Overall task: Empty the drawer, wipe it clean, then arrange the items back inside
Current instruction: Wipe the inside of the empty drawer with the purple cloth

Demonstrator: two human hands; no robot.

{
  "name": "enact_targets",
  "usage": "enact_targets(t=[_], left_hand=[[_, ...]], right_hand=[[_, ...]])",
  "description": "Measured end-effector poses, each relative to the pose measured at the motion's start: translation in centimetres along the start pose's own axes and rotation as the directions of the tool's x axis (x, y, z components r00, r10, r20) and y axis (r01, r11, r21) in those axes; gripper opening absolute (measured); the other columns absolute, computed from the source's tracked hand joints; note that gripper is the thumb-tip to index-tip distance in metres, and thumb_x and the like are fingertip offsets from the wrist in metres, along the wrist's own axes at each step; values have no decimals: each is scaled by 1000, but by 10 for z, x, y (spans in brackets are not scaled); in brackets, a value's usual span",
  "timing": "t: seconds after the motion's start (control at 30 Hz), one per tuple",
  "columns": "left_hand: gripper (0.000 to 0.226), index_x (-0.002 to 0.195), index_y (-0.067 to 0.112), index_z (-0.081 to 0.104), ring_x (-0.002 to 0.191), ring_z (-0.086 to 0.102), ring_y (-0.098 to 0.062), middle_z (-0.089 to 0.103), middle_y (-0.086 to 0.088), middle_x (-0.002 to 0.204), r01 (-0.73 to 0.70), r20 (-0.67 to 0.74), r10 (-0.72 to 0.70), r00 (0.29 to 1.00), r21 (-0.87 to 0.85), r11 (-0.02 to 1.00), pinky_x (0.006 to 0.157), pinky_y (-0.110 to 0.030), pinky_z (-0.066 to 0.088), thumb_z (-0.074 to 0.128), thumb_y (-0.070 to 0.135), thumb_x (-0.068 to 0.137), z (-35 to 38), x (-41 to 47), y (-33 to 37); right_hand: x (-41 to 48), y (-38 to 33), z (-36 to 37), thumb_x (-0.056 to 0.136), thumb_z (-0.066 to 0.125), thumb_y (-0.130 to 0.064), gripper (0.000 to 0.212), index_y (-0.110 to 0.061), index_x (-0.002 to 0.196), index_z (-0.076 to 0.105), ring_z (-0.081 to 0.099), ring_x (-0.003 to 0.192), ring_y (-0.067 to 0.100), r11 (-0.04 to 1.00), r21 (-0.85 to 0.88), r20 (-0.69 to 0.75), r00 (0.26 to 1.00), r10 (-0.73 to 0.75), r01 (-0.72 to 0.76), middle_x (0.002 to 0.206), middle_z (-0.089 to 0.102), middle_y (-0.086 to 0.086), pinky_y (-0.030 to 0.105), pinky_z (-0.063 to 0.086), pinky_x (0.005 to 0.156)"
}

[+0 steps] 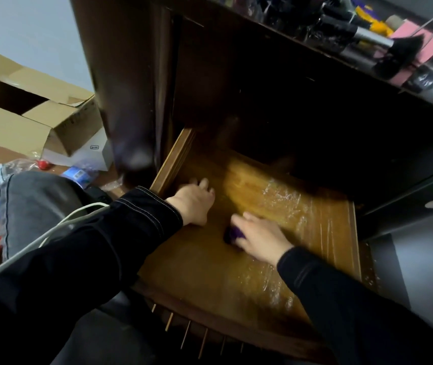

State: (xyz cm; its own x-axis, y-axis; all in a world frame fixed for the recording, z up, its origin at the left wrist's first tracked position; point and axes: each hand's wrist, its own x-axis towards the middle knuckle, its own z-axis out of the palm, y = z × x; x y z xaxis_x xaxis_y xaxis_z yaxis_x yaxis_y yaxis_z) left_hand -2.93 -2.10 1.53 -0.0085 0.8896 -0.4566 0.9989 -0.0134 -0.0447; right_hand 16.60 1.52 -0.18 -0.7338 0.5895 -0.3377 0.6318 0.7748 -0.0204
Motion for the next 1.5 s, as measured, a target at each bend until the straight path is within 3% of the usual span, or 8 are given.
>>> enact_targets(t=[0.17, 0.37, 0.6, 0.7, 0.83, 1.13, 1.33, 1.5], left_hand=[[83, 154, 6, 21, 141, 29, -44, 19, -19, 158, 4, 11, -3, 1000, -14, 1000, 100, -44, 46, 66, 36, 91, 0, -1, 0], [92, 153, 6, 23, 137, 34, -41, 24, -17, 154, -6, 8, 6, 1000, -17, 1000, 97, -44, 47, 72, 46, 86, 0, -1, -1], [79, 151, 6, 26, 138, 33, -43, 22, -19, 155, 2, 7, -2, 1000, -19, 1000, 96, -44, 48, 67, 33, 90, 2, 1, -2], [79, 150, 5, 29, 135, 36, -42, 27, -18, 152, 1, -2, -2, 1000, -20, 1000, 95, -45, 47, 68, 34, 88, 3, 3, -2], [94, 153, 6, 23, 137, 35, -42, 25, -17, 153, -6, 9, 6, 1000, -25, 1000, 98, -46, 48, 73, 45, 84, 3, 4, -3], [101, 155, 6, 19, 142, 29, -44, 18, -18, 159, 3, 11, -3, 1000, -30, 1000, 105, -47, 45, 75, 48, 83, 4, 4, -3], [95, 153, 6, 24, 136, 35, -41, 25, -17, 152, -2, 13, 2, 1000, -26, 1000, 99, -47, 50, 74, 47, 84, 4, 6, -3], [95, 153, 7, 25, 133, 37, -40, 28, -16, 150, -1, 6, 1, 1000, -17, 1000, 97, -46, 51, 76, 46, 83, 2, 7, -1]], right_hand=[[23, -1, -4, 99, 60, -29, 31, -25, 125, 43, 64, 87, 30, 998, -49, -57, 997, 42, -45, 119, 51, 4, 41, 53, 75], [-56, -20, 28, 90, 70, -26, 44, -26, 124, 42, 60, 71, 25, 906, -57, 126, 904, -410, 419, 108, 49, 4, 39, 52, 56], [30, 3, -12, 97, 62, -28, 31, -24, 123, 45, 50, 65, 20, 996, -77, -25, 998, -51, 49, 110, 49, 0, 35, 40, 62], [5, -13, -1, 94, 65, -26, 35, -23, 125, 49, 51, 64, 19, 977, -83, 36, 980, -194, 196, 110, 50, 3, 37, 45, 60], [-60, -26, 22, 87, 60, -2, 39, -21, 120, 51, 56, 70, 30, 852, -51, 194, 842, -503, 521, 100, 47, 8, 41, 43, 53], [-8, -53, 1, 92, 65, -26, 29, -21, 120, 60, 64, 90, 34, 901, -115, 154, 903, -401, 419, 110, 59, 8, 38, 46, 64], [-71, -20, 18, 88, 52, 5, 36, -14, 119, 53, 55, 72, 33, 841, -50, 310, 809, -500, 539, 100, 46, 8, 41, 33, 56], [-67, -23, 12, 84, 55, 4, 41, -13, 121, 53, 56, 78, 34, 840, -65, 332, 806, -490, 538, 100, 47, 9, 41, 33, 57]])
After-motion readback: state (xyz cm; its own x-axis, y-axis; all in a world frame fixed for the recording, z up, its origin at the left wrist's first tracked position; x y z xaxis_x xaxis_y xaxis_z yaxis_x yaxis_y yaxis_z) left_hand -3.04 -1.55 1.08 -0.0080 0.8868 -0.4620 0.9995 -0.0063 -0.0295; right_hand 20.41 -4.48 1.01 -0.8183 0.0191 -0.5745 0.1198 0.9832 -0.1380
